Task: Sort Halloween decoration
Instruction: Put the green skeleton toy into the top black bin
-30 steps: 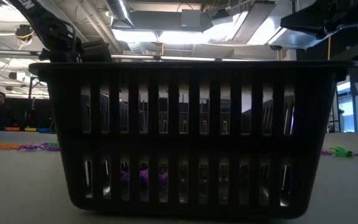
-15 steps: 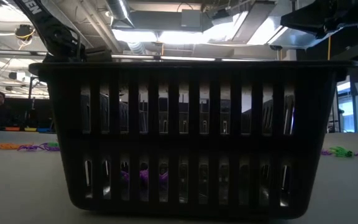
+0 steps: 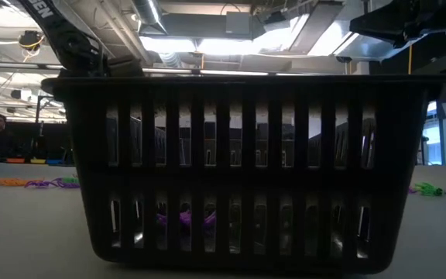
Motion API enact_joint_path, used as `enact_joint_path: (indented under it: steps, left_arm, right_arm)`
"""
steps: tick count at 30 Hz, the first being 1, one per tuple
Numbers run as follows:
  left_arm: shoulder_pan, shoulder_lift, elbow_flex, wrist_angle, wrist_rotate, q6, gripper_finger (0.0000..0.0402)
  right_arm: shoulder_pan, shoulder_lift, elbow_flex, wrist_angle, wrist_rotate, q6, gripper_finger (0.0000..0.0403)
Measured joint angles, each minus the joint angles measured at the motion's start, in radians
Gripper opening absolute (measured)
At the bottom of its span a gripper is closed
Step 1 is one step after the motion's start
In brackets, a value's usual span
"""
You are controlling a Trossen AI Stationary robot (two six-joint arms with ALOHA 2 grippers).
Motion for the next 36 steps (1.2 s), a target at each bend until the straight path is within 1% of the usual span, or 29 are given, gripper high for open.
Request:
enact_joint_path:
  steps: [7,11,13,16,18,21,29,32,36]
  left_arm:
    - [-0.040,0.000,0.072,-0.024,-0.005,0.018,0.0000]
    - [-0.077,-0.001,0.125,-0.062,-0.045,0.016,0.0000]
    - [-0.085,-0.001,0.135,-0.067,-0.048,0.006,0.0000]
    - [-0.083,-0.002,0.136,-0.073,-0.056,-0.049,0.0002]
    - [-0.078,-0.002,0.136,-0.094,-0.083,-0.088,0.0011]
    - [-0.070,-0.002,0.136,-0.121,-0.131,-0.129,0.0035]
    - [-0.067,-0.002,0.124,-0.126,-0.134,-0.240,0.0105]
    - [-0.067,-0.002,0.111,-0.125,-0.144,-0.284,0.0121]
    - [-0.067,-0.002,0.094,-0.124,-0.163,-0.349,0.0127]
  right_arm:
    - [0.000,0.000,0.000,0.000,0.000,0.000,0.0092]
    - [0.000,0.000,0.000,0.000,0.000,0.000,0.0092]
    - [0.000,0.000,0.000,0.000,0.000,0.001,0.0092]
    - [0.000,0.000,0.000,-0.001,0.000,0.004,0.0092]
    - [0.000,0.001,0.000,-0.001,0.000,0.005,0.0092]
    - [0.000,0.005,0.000,-0.002,0.000,0.005,0.0092]
    - [0.000,0.005,0.000,-0.002,0.000,0.005,0.0092]
    - [0.000,0.005,0.000,-0.002,0.000,0.005,0.0092]
    - [0.000,0.005,0.000,-0.002,0.000,0.005,0.0092]
